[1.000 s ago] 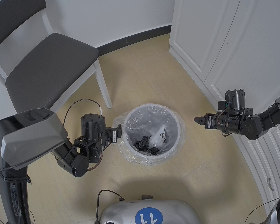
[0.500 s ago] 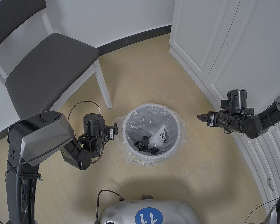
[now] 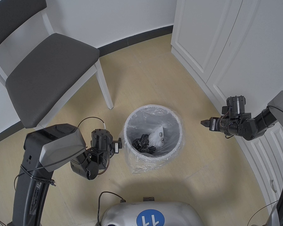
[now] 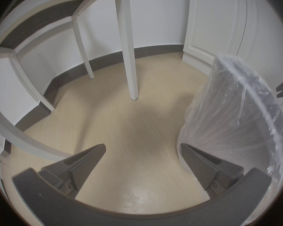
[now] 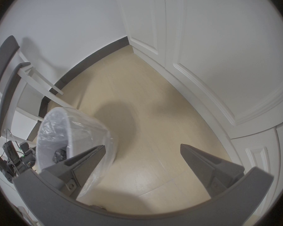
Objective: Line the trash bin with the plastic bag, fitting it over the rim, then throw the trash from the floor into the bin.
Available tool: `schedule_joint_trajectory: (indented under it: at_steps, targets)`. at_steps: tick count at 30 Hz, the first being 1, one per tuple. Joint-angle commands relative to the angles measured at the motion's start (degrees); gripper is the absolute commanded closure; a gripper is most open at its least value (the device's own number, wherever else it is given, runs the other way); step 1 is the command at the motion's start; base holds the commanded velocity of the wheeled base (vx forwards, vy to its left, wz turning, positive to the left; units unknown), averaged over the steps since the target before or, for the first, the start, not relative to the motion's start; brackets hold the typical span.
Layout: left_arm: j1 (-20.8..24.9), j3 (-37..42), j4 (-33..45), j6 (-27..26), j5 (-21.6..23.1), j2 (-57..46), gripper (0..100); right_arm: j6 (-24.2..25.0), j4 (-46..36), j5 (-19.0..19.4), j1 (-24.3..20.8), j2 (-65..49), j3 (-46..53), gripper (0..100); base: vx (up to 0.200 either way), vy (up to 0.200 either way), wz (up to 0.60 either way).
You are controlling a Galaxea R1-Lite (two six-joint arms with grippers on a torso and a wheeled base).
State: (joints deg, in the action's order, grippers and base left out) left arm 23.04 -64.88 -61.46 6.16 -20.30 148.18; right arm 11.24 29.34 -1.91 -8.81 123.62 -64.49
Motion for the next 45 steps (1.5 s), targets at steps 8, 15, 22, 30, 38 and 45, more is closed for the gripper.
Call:
schedule_joint_trajectory:
  at_steps: [8, 15, 22, 30, 38, 45]
  targets:
    - [0.3, 0.3, -0.6, 2.1, -0.1, -1.0, 0, 0.9, 3.6, 2.3, -1.4, 3.6, 0.2, 0, 0.0, 0.0, 0.0]
    - [0.7, 5.7, -1.2, 2.0, 0.0, -5.8, 0, 5.6, 6.0, 5.6, -3.6, 8.7, -1.3, 0, 0.0, 0.0, 0.0]
    - [1.1, 6.3, -1.1, 1.9, 0.0, -7.3, 0, 12.9, 5.4, 13.6, -3.8, 14.8, -5.1, 0, 0.0, 0.0, 0.0]
    - [1.3, 6.9, -1.1, 1.8, 0.0, -8.3, 0, 13.7, -1.6, 14.2, -4.4, 20.4, -11.1, 0, 0.0, 0.0, 0.0]
    - [2.6, 7.2, -1.0, 1.5, 0.0, -10.1, 0, 13.0, -11.8, 8.2, -4.6, 26.6, -20.0, 0, 0.0, 0.0, 0.0]
    - [3.0, 7.1, -1.0, 1.3, 0.0, -10.3, 0, 12.9, -11.2, 8.3, -4.7, 23.0, -17.4, 0, 0.0, 0.0, 0.0]
